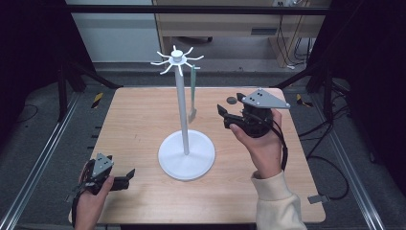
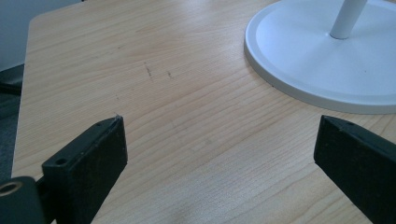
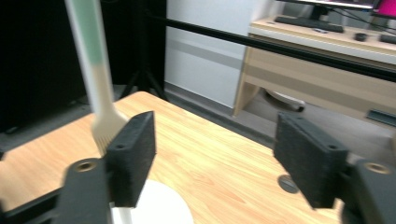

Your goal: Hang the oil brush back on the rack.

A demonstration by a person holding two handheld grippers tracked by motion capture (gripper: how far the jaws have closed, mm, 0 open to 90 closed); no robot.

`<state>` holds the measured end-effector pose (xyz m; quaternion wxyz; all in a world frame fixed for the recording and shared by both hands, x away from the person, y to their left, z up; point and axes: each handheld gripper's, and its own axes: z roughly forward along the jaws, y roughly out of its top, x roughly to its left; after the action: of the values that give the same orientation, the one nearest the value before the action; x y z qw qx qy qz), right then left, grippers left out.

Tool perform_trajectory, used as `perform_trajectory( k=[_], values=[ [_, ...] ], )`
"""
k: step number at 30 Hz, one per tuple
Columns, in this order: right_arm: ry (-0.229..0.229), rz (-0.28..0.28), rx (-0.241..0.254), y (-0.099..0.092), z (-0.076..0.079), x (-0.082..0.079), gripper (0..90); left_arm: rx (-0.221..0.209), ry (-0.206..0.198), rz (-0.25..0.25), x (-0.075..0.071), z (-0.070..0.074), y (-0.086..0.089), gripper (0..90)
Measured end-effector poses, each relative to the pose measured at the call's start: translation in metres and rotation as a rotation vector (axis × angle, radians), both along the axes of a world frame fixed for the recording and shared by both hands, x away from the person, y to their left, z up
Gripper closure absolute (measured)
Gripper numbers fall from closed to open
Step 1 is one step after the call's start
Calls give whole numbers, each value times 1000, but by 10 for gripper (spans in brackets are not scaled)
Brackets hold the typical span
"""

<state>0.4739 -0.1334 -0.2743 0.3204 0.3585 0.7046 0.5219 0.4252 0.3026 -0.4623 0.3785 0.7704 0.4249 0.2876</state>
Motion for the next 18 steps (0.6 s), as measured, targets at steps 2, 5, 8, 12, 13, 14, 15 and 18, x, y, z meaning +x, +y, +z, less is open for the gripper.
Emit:
perform_trajectory(
  k=[2, 5, 8, 12, 13, 14, 15, 18],
  values=[
    [9, -25, -14, -3, -3, 2, 238, 0, 2, -2, 0, 0, 0, 22],
    [15, -70, -25, -9, -6, 6, 157, -3, 1, -1, 0, 0, 0, 22],
    [12, -115, -26, -19, -9, 9, 102, -1, 3, -4, 1, 0, 0, 23],
    [3, -150, 5, -34, -12, 11, 83, 0, 4, -5, 1, 0, 0, 22],
    [4, -154, 7, -36, -13, 12, 80, 0, 4, -5, 1, 0, 0, 23],
    [4, -160, 14, -39, -14, 13, 79, 0, 5, -6, 1, 0, 0, 22],
    [3, -164, 19, -42, -15, 13, 77, 0, 6, -7, 1, 0, 0, 23],
    [1, -177, 27, -50, -19, 15, 73, -1, 4, -6, 1, 0, 0, 22]
  ],
)
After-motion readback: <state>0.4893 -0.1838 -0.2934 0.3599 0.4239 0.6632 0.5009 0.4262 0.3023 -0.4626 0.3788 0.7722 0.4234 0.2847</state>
